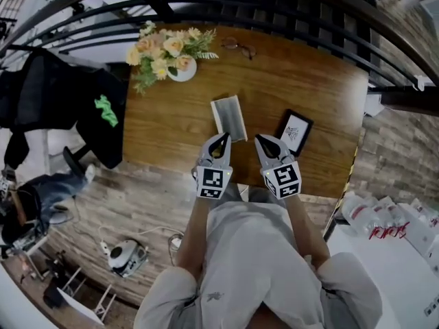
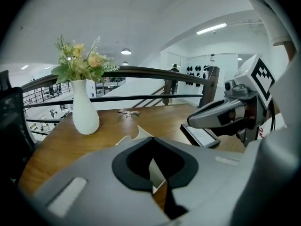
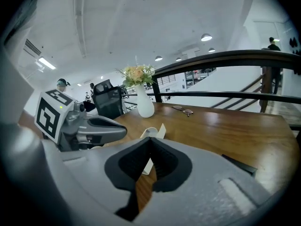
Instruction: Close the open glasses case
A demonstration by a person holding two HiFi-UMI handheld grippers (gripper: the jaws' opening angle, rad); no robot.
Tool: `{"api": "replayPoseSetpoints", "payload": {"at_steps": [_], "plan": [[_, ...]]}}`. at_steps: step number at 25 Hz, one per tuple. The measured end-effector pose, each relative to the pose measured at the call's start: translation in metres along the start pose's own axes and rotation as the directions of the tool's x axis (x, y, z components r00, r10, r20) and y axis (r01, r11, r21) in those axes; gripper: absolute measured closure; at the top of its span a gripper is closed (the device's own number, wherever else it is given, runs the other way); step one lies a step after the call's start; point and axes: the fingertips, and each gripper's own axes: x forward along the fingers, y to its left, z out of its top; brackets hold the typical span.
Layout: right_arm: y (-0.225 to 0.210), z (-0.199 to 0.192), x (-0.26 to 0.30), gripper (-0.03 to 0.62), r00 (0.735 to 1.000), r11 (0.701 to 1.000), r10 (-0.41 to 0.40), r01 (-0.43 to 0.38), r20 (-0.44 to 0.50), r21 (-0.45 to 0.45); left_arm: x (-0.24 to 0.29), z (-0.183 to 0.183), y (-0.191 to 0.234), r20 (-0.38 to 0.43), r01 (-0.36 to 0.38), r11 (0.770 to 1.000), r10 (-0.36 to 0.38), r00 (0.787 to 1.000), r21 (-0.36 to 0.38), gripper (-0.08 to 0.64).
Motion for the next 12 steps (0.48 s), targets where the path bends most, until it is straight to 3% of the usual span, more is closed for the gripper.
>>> {"api": "replayPoseSetpoints", "payload": {"at_steps": [12], "plan": [[-0.003,-0.017,0.019,0.589,0.995,0.995,-0.095,0.096,-0.026,0.036,0.024,-0.017,-0.008,-0.074,0.124,0.991,-0.12,0.99,0.048,0.541]]}}
